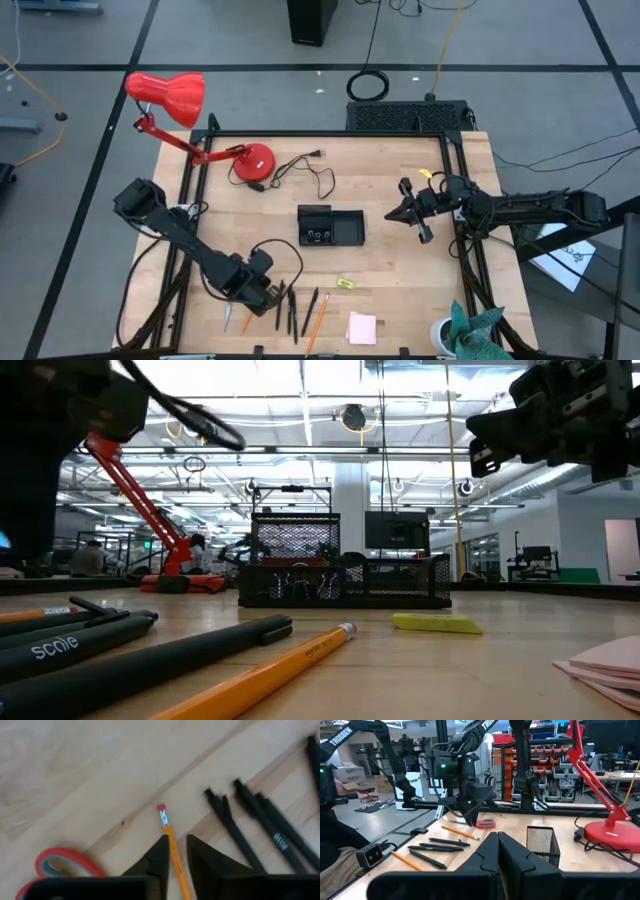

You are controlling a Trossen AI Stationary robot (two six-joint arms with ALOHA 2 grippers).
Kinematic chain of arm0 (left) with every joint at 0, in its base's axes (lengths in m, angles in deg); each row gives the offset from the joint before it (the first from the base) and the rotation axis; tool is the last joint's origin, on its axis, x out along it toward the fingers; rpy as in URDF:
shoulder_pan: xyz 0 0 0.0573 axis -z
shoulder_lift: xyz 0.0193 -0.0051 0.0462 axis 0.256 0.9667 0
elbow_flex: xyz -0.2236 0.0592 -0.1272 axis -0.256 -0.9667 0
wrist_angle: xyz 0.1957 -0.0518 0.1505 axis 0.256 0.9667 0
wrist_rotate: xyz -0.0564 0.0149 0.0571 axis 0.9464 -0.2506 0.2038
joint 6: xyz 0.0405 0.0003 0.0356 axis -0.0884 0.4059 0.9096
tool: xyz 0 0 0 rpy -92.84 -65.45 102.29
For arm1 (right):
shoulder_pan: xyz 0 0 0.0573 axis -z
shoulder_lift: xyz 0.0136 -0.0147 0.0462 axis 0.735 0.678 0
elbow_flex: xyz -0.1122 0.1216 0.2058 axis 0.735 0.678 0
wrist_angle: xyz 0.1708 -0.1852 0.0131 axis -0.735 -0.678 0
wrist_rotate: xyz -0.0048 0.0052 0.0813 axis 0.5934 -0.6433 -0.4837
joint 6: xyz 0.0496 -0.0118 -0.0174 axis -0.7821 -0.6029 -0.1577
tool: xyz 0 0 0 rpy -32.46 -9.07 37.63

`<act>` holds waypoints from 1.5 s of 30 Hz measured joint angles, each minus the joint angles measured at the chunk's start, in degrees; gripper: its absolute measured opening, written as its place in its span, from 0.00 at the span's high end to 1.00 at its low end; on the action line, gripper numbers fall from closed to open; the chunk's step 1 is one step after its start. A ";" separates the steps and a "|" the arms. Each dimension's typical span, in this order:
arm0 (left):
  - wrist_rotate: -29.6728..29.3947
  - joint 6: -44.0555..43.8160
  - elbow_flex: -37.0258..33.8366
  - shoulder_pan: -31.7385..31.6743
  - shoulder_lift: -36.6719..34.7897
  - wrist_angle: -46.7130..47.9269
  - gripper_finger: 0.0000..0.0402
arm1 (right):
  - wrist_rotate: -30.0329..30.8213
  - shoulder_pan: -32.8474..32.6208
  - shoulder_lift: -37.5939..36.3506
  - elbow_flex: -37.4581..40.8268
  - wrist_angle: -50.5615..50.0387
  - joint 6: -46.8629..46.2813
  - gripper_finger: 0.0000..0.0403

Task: Pick and place office supplies into organizer
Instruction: Put the orange pencil into the desk organizer

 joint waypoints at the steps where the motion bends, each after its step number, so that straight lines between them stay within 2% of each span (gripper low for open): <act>1: 0.93 0.51 0.00 -0.17 0.70 -0.21 0.75 | 0.00 0.00 0.00 0.00 -0.17 -0.07 1.00; 6: 2.67 0.91 0.00 -1.39 3.71 -0.09 0.57 | 0.00 0.00 0.00 0.00 -2.10 -1.31 1.00; 11: 5.55 0.92 0.00 -2.53 6.13 -0.53 0.46 | 0.02 0.00 0.00 0.00 -2.00 -1.33 1.00; 20: 6.12 2.07 0.34 -2.55 10.37 -0.75 0.44 | 0.07 0.00 0.02 0.00 -2.11 -1.33 1.00; 28: 7.15 4.74 0.32 -2.73 10.94 -1.26 0.44 | 0.07 0.00 0.00 -0.02 -2.17 -1.33 1.00; 33: 7.98 8.07 0.15 -2.75 10.94 -2.58 0.49 | 0.07 0.00 0.00 -0.02 -2.17 -1.33 1.00; 45: 8.25 10.17 0.09 -2.79 10.94 -3.51 0.82 | 0.09 0.00 0.00 -0.02 -2.21 -1.18 1.00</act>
